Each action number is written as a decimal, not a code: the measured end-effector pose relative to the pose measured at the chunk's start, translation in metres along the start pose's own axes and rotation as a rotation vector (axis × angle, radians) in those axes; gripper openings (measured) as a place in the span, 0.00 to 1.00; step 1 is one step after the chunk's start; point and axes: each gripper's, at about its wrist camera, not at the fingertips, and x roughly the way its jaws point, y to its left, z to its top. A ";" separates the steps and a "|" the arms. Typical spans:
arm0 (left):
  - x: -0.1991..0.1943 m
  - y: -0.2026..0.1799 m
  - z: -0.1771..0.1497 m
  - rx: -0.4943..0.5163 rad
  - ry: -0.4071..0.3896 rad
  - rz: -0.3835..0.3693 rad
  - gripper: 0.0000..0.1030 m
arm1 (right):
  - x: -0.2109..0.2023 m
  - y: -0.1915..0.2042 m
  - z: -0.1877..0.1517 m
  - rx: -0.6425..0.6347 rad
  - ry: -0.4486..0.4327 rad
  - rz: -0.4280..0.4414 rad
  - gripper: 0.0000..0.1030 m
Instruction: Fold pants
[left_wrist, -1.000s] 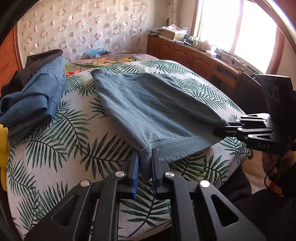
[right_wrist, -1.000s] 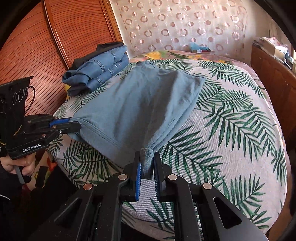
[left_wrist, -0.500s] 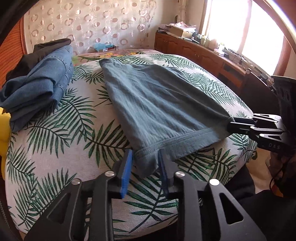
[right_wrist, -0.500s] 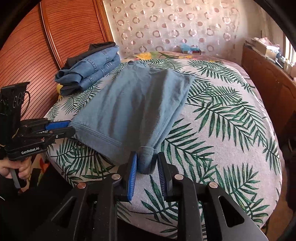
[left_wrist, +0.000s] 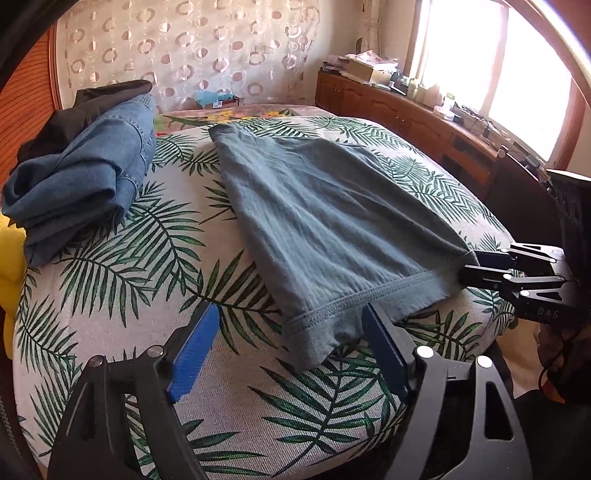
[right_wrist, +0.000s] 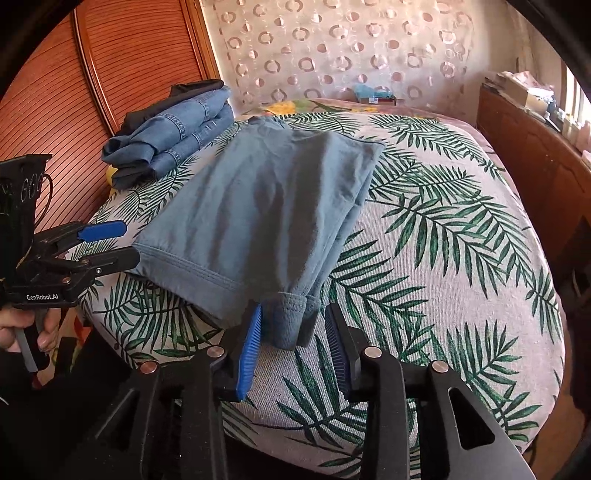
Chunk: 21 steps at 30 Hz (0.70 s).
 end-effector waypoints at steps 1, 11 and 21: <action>0.000 0.001 -0.001 -0.002 -0.001 0.000 0.78 | 0.001 -0.001 0.000 0.003 0.003 0.001 0.35; 0.012 0.004 -0.010 0.000 0.028 -0.013 0.59 | 0.006 -0.002 -0.002 0.012 0.005 0.012 0.35; 0.009 -0.008 -0.013 0.040 0.018 -0.057 0.28 | 0.009 0.006 -0.006 -0.026 -0.002 0.005 0.27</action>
